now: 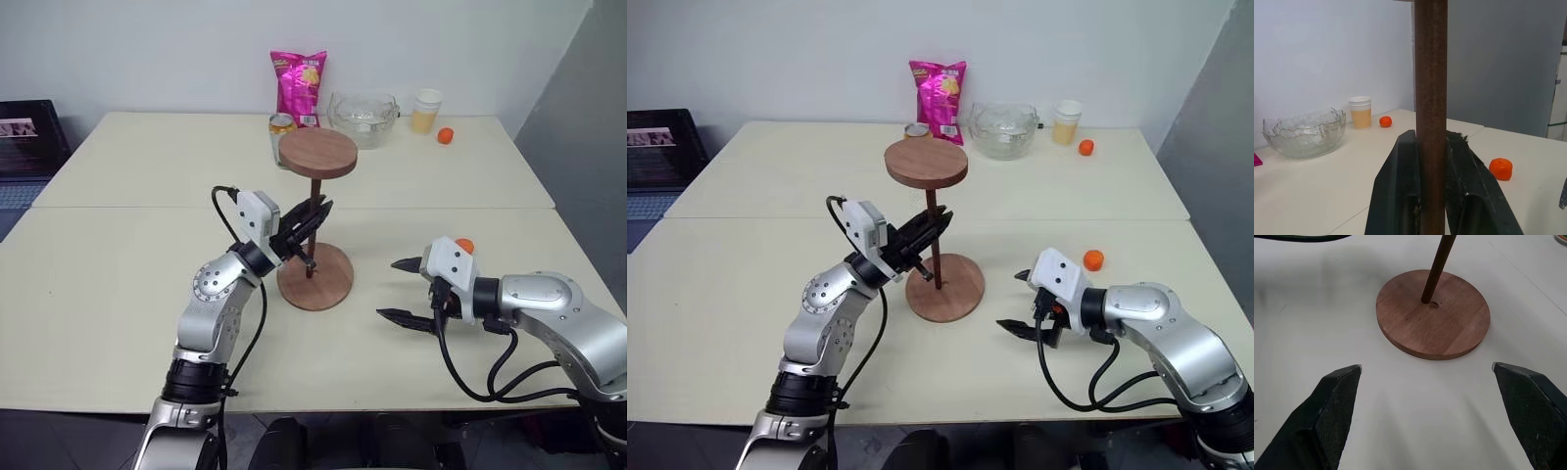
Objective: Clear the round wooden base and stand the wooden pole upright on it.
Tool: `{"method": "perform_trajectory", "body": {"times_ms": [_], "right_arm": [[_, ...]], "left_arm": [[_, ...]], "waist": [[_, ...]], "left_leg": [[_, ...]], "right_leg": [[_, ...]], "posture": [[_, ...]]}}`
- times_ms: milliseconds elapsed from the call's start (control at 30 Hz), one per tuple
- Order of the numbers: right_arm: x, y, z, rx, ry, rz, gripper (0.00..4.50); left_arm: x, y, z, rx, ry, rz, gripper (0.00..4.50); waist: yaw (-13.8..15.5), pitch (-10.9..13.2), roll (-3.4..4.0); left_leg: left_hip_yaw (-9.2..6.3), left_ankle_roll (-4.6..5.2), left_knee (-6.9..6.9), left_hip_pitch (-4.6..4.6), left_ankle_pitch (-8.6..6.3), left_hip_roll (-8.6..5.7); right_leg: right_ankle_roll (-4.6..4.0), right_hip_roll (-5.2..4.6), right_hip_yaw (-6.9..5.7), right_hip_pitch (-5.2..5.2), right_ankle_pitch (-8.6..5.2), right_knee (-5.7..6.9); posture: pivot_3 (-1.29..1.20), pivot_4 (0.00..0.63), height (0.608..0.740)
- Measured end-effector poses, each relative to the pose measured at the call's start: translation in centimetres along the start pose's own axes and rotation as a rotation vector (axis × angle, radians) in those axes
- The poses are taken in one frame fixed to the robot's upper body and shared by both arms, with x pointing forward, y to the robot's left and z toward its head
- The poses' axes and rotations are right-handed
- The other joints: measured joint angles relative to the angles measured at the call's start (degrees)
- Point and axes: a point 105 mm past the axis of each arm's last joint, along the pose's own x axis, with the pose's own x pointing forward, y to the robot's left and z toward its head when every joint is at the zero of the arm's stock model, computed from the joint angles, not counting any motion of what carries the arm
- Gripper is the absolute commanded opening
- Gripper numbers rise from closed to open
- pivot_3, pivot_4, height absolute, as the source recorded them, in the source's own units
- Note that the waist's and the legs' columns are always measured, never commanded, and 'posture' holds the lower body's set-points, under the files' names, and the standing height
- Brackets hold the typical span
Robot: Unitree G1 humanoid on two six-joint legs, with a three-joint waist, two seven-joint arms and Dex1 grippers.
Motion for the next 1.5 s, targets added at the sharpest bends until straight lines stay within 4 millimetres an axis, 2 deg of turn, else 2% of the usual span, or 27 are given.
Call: {"method": "perform_trajectory", "body": {"times_ms": [667,1100,1400,1500], "right_arm": [[0.1,0.2,0.2,-0.028,-0.010,0.003,4.50],[0.3,0.0,0.2,-0.066,-0.013,-0.004,4.50],[0.3,-0.1,0.1,-0.063,-0.014,-0.005,4.50],[0.3,-0.1,0.1,-0.064,-0.014,-0.006,4.50]], "left_arm": [[0.2,0.4,0.4,-0.027,-0.004,0.054,0.26],[0.5,-0.1,0.7,-0.014,-0.006,0.017,0.26],[0.8,-0.1,3.1,0.058,-0.052,-0.018,0.26],[0.8,0.1,3.2,0.053,-0.056,-0.005,0.26]], "waist": [[0.1,0.1,-0.07],[0.1,0.2,-0.16],[0.1,0.2,-0.17],[0.1,0.2,-0.17]], "left_leg": [[-0.06,-0.01,-0.04,-0.15,0.00,0.00],[-0.08,-0.03,-0.04,-0.31,0.00,0.00],[-0.10,-0.10,0.02,-0.88,0.05,-0.01],[-0.10,-0.09,0.02,-0.88,0.04,-0.01]], "right_leg": [[0.02,-0.01,-0.06,-0.06,0.00,-0.15],[0.02,-0.01,-0.09,-0.18,0.00,-0.20],[-0.24,-0.02,-0.12,-0.72,0.19,-0.18],[-0.23,-0.02,-0.13,-0.72,0.19,-0.19]], "posture": [[0.00,0.150,0.740],[0.00,0.150,0.740],[0.00,0.150,0.740],[0.00,0.150,0.740]]}}
